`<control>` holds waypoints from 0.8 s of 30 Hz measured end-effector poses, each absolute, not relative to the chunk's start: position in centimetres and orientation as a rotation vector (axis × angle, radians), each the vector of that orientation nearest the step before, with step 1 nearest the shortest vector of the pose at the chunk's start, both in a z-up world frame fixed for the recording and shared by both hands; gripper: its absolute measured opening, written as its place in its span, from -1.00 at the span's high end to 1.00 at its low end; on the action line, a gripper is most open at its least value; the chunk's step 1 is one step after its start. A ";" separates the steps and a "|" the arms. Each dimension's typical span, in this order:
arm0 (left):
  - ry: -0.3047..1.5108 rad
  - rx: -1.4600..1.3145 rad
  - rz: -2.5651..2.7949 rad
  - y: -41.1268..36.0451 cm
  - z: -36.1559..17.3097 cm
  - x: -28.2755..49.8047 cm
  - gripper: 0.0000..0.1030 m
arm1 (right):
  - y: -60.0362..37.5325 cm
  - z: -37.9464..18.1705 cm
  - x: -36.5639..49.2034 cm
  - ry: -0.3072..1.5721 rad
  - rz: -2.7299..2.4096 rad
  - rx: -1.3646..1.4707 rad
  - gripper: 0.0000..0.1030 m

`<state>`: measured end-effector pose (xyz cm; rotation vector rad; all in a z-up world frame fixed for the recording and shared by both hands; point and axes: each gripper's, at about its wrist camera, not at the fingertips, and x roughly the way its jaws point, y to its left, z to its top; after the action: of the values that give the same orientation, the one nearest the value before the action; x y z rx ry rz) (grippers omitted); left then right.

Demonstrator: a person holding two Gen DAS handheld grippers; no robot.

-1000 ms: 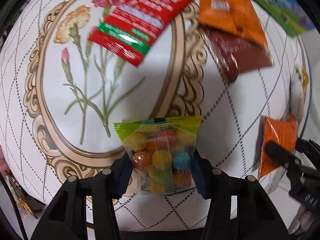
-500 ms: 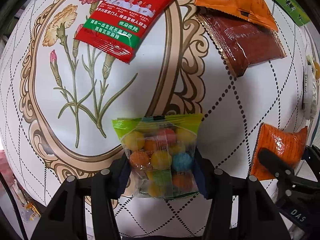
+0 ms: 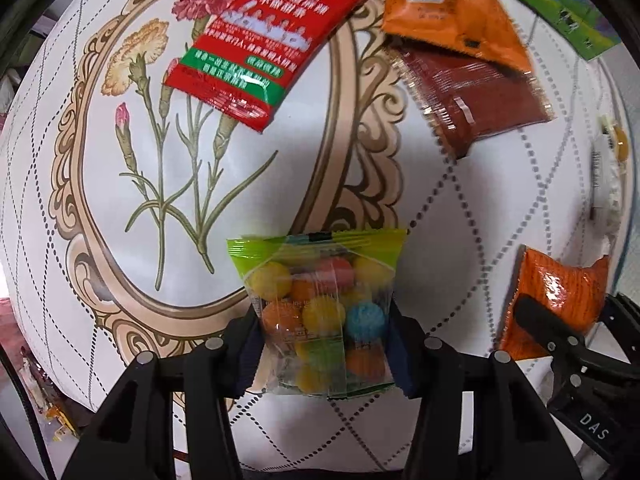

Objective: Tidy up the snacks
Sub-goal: 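Carry candy bag and orange packet into the box and open both tools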

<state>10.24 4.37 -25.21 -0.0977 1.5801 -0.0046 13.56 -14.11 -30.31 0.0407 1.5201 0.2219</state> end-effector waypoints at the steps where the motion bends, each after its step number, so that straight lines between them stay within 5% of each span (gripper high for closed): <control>1: 1.578 -0.102 -0.014 4.4 -24.1 10.4 0.04 | -14.0 -30.0 13.4 1.516 0.226 0.050 -0.22; 13: 1.436 -0.149 -0.150 3.9 -14.4 13.1 0.04 | -16.4 -22.0 15.0 1.394 0.294 0.207 -0.20; 24: 1.224 -0.108 -0.208 4.8 -2.0 24.2 0.03 | -19.7 -9.2 24.8 1.123 0.326 0.302 -0.20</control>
<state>24.20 4.77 -2.02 -0.1082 1.2235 -0.2076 24.85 -19.69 -9.23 0.3018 1.1232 0.3256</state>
